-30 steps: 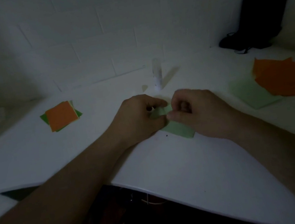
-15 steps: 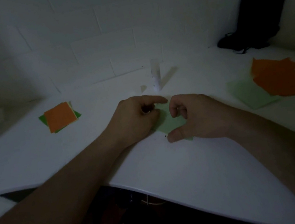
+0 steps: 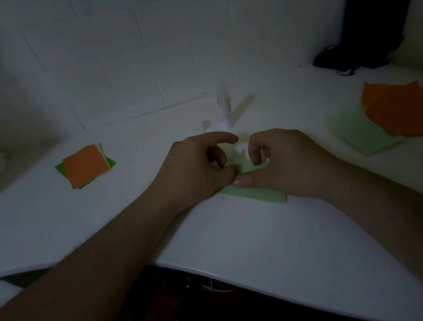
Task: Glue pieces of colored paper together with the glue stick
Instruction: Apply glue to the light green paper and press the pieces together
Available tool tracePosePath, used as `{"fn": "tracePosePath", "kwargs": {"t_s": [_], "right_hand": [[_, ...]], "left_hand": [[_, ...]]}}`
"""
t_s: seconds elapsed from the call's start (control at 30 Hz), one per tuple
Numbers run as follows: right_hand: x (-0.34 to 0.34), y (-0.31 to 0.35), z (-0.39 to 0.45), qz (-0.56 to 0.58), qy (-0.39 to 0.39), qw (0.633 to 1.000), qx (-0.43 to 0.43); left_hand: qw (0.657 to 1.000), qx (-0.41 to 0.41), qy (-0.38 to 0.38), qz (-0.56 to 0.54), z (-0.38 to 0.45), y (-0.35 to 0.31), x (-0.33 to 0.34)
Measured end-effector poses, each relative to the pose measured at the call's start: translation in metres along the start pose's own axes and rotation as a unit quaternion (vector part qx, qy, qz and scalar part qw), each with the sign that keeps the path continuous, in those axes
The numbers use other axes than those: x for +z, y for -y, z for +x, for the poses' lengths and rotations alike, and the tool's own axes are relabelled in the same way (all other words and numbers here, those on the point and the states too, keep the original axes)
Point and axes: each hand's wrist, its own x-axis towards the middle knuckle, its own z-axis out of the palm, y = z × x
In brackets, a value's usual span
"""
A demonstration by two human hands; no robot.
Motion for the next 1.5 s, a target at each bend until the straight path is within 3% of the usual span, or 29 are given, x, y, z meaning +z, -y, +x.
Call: {"fn": "tracePosePath", "kwargs": {"t_s": [0.27, 0.37, 0.43, 0.63, 1.03, 1.5], "right_hand": [[-0.005, -0.012, 0.008, -0.039, -0.067, 0.997, 0.03], [-0.003, -0.014, 0.008, -0.093, -0.125, 0.988, 0.007], [-0.001, -0.014, 0.006, -0.07, -0.143, 0.987, -0.012], [0.001, -0.008, 0.007, -0.009, -0.04, 0.999, 0.005], [0.004, -0.008, 0.007, -0.078, -0.078, 0.994, 0.001], [-0.01, 0.014, -0.009, -0.088, 0.076, 0.992, 0.051]], "left_hand": [[1.0, 0.026, 0.0, 0.015, 0.001, 0.006, 0.001], [1.0, 0.018, 0.001, 0.019, 0.002, 0.006, 0.001], [1.0, 0.02, -0.002, 0.023, 0.002, 0.007, 0.002], [0.999, 0.025, -0.005, 0.031, 0.004, 0.008, 0.003], [1.0, -0.02, 0.001, 0.0, 0.004, 0.005, -0.001], [0.999, -0.031, 0.005, 0.001, 0.005, 0.006, 0.0]]}}
